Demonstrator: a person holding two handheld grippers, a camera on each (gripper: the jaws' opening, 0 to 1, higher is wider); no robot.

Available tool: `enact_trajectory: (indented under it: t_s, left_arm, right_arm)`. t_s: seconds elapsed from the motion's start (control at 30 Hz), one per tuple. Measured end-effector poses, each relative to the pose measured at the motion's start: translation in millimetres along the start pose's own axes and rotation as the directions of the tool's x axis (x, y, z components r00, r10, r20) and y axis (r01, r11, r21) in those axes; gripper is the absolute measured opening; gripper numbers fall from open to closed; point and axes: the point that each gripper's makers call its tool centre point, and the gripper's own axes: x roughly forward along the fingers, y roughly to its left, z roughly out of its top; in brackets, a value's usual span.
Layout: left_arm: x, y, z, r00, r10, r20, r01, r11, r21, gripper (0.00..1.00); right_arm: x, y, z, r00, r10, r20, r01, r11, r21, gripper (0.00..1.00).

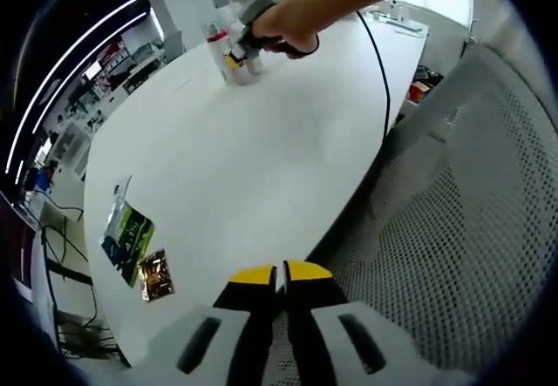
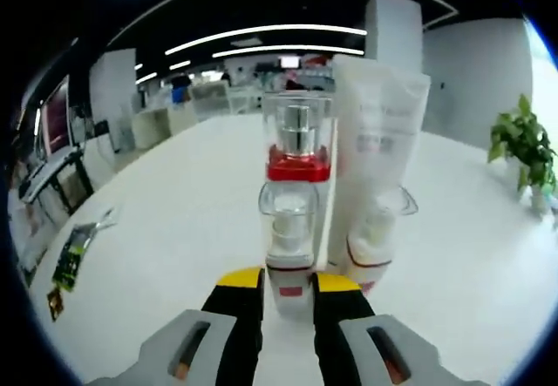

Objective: Arrange the skincare products in the storage area until every visible bottle or jar stands upright without overlapping.

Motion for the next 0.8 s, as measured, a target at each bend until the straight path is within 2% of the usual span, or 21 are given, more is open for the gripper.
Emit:
enact_trajectory:
  t_s: [0.23, 0.5, 0.6, 0.63, 0.67, 0.77, 0.8]
  left_arm:
    - [-0.1, 0.1, 0.1, 1.000, 0.001, 0.000, -0.001, 1.000, 0.001, 0.00]
    - [-0.2, 0.0, 0.8, 1.000, 0.000, 0.002, 0.000, 1.000, 0.003, 0.00]
    - [-0.4, 0.7, 0.8, 1.000, 0.003, 0.003, -0.003, 1.000, 0.004, 0.00]
    - [-0.5, 1.2, 0.3, 1.000, 0.005, 0.001, -0.005, 1.000, 0.006, 0.00]
    - [-0.6, 2.5, 0.2, 1.000, 0.009, 0.000, -0.009, 1.000, 0.006, 0.00]
    - [-1.5, 5.3, -0.4, 1.000, 0.017, 0.002, -0.017, 1.000, 0.000, 0.01]
    - [-1.9, 7.1, 0.5, 1.000, 0.026, 0.009, -0.026, 0.999, 0.019, 0.00]
  right_arm:
    - [-9.5, 0.8, -16.6, 1.000, 0.013, -0.026, -0.012, 1.000, 0.025, 0.21]
    - [-32.4, 5.4, -49.5, 0.995, 0.059, -0.078, -0.056, 0.997, 0.047, 0.23]
    - [-44.6, 18.8, -60.7, 0.990, 0.099, -0.105, -0.103, 0.994, -0.031, 0.29]
    - [-48.1, 24.7, -61.7, 0.988, 0.120, -0.100, -0.123, 0.992, -0.032, 0.29]
    - [-53.7, 36.3, -64.6, 0.981, 0.167, -0.101, -0.171, 0.985, -0.032, 0.30]
    - [-70.4, 60.0, -71.9, 0.959, 0.255, -0.126, -0.265, 0.962, -0.073, 0.35]
    - [-75.8, 66.6, -72.3, 0.952, 0.279, -0.128, -0.290, 0.954, -0.079, 0.35]
